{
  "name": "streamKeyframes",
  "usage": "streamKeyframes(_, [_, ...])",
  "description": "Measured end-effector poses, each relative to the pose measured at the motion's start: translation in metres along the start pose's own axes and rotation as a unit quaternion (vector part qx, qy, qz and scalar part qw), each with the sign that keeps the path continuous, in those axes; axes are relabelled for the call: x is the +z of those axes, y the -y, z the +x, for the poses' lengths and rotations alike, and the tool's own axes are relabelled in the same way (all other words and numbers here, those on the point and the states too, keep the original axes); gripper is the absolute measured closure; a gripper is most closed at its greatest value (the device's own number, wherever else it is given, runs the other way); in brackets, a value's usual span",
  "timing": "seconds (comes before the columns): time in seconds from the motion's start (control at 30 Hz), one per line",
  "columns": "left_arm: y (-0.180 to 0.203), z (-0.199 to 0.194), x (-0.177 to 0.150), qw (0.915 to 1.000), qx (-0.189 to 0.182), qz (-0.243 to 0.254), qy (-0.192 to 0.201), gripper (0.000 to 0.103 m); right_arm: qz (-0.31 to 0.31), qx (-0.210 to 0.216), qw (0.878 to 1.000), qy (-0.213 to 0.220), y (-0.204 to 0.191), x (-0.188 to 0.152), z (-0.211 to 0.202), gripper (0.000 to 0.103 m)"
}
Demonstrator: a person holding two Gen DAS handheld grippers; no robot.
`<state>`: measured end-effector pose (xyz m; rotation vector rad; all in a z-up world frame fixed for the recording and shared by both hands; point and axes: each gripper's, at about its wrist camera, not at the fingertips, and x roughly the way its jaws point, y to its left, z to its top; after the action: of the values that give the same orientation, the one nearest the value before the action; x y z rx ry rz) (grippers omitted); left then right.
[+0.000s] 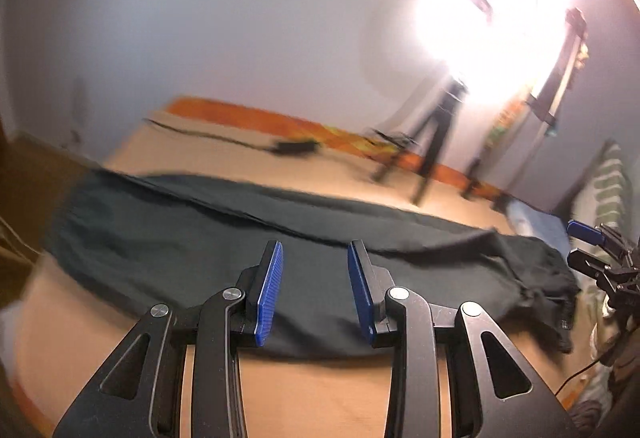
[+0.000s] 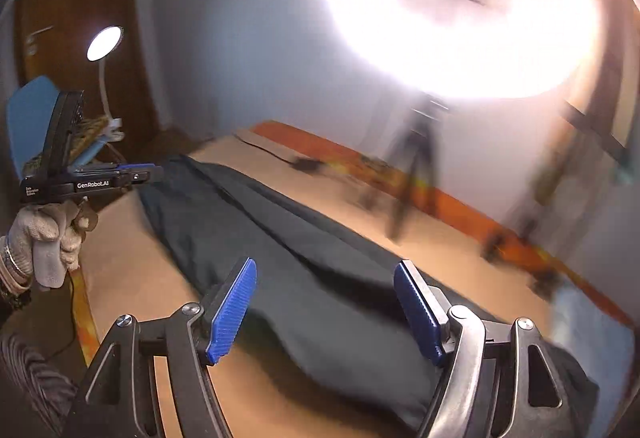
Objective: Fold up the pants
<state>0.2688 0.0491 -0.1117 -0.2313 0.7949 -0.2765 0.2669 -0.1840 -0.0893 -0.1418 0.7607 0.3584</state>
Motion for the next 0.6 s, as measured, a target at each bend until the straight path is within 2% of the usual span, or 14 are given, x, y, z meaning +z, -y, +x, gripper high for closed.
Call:
streamKeyframes(0.13, [0.045,0.034,-0.028,0.9986,-0.025,0.017,-0.043,0.071,0.044,-0.034,0.998,-0.008,0.059,-0.043,-0.037,0.029])
streamKeyframes(0.33, [0.114,0.063,-0.048,0.9947,-0.047,0.064,-0.065,0.071,0.072,-0.083,0.993,-0.039,0.119,-0.102,-0.07,0.029])
streamKeyframes(0.5, [0.15,0.093,-0.05,0.9909,-0.062,0.081,-0.088,0.071,0.072,-0.087,0.992,-0.058,0.145,-0.138,-0.09,0.029])
streamKeyframes(0.6, [0.154,0.108,-0.051,0.99,-0.061,0.074,-0.104,0.071,0.054,-0.078,0.993,-0.076,0.146,-0.158,-0.095,0.029])
